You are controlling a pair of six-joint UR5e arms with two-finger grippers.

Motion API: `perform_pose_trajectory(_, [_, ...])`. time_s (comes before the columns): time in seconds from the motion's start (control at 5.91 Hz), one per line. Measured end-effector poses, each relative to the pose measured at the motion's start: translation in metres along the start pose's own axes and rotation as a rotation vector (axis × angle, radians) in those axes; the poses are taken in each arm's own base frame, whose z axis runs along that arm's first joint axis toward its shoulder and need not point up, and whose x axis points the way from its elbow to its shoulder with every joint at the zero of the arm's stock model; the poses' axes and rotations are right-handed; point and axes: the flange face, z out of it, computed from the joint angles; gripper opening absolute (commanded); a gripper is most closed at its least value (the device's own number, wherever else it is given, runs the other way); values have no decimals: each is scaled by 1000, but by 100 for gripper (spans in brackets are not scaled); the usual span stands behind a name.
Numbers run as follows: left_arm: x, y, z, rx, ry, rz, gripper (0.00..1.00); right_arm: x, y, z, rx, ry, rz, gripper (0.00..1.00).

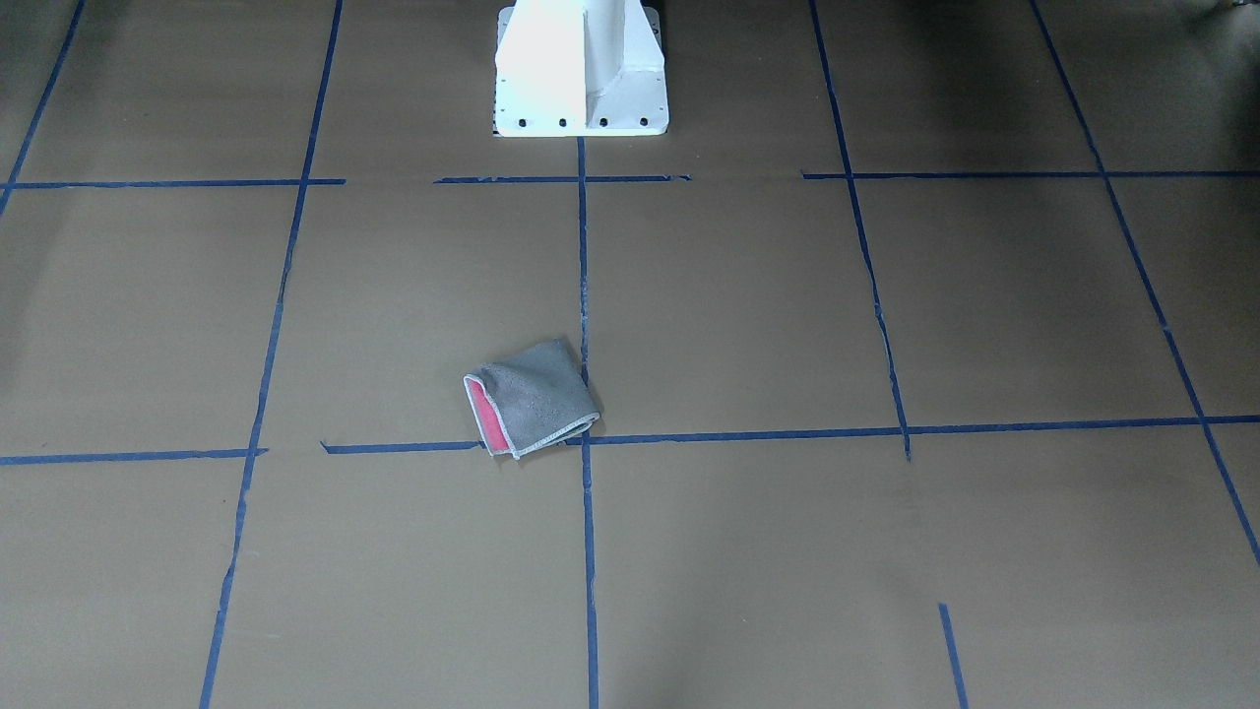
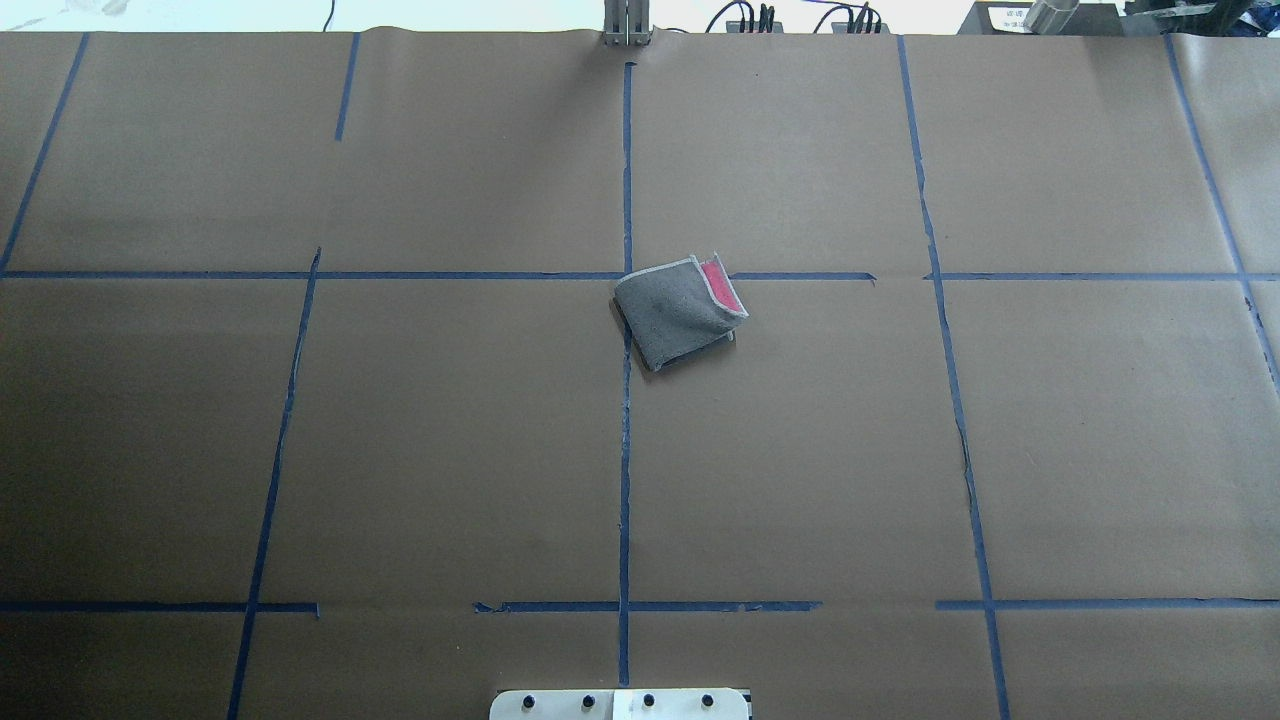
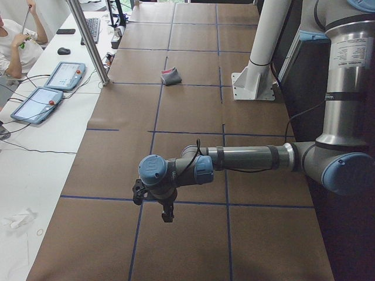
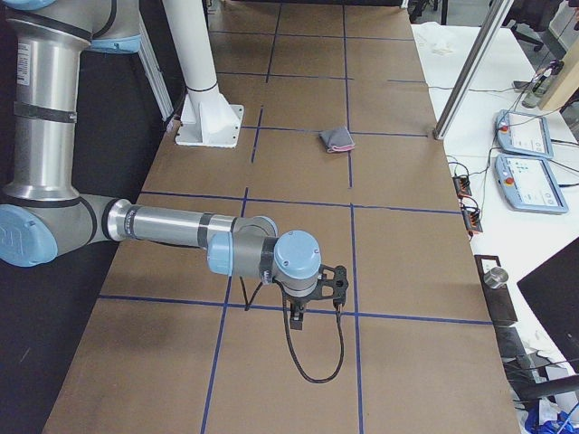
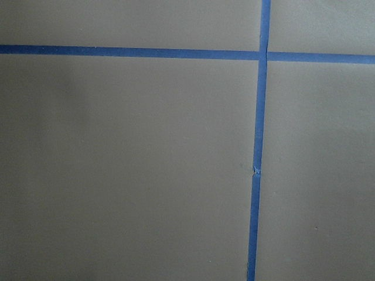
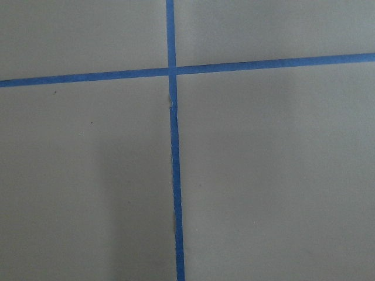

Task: Fold towel twice with both arms

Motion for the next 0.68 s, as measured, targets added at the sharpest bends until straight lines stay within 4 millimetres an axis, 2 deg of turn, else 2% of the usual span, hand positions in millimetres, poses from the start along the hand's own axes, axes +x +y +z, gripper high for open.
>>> perform_pose_trajectory(0.68, [2,-1,-3,6,-2,5,100,-7,-4,-2,3,0,0,100])
